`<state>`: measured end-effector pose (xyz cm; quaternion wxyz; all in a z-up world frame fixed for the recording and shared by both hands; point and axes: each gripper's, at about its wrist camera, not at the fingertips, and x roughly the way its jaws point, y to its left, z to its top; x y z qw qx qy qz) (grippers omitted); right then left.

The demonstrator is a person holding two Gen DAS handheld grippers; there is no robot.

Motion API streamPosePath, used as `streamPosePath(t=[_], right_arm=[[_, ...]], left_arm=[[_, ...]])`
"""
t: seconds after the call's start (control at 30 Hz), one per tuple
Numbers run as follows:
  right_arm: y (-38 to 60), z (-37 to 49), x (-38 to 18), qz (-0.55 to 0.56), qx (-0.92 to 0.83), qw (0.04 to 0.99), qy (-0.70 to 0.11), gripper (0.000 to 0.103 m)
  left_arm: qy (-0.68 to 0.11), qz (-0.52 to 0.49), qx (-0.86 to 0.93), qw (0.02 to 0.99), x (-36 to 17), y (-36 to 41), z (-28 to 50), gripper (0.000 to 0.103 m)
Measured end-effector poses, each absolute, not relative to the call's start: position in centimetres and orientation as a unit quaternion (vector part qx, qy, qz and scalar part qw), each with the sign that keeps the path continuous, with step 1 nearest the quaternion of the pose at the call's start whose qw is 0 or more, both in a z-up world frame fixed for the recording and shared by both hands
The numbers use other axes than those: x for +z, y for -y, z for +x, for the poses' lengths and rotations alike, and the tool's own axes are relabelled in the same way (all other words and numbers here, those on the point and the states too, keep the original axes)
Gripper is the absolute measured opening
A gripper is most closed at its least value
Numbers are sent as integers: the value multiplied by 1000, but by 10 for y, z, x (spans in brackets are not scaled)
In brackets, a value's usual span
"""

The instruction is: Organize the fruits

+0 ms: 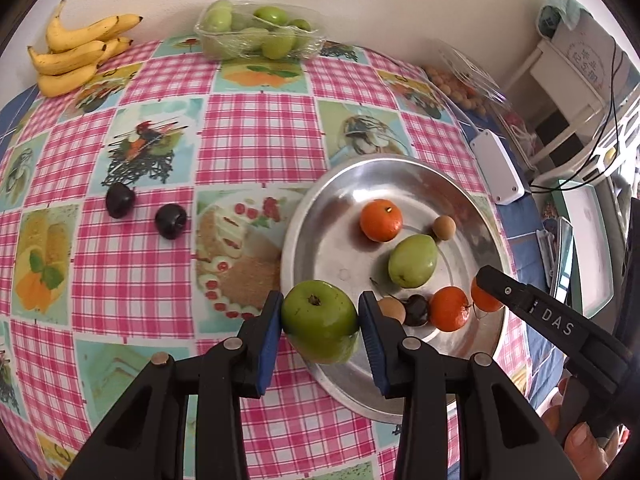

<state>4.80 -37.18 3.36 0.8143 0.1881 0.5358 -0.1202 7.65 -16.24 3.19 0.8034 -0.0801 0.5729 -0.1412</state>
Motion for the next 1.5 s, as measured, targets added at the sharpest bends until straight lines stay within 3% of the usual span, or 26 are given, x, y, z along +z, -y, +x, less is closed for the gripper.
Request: streamPosePath(t=[0.53, 0.67, 0.83, 0.93, 1.1, 1.33, 1.5], right_arm=[[374, 48, 29, 190, -131, 806, -545, 41], [375, 47, 29, 197, -131, 806, -543, 52], [374, 46, 32, 194, -130, 807, -542, 54], [373, 46, 32, 193, -127, 807, -543, 60], [370, 46, 33, 191, -123, 808, -544, 73], [363, 48, 30, 175, -114, 806, -554, 78], [359, 50, 30, 166, -108, 807, -557, 93]], left_arm=[[-586, -80, -156, 791, 19, 171, 74, 40], [-587, -83, -156, 790, 18, 170, 74, 43], [-592, -86, -147, 788, 16, 164, 73, 45], [-590, -84, -138, 791, 17, 160, 73, 46], [-578, -74, -109, 806, 22, 150, 74, 60], [-576, -55, -52, 814, 15, 131, 76, 81], [-572, -40, -31, 819, 10, 128, 77, 82]])
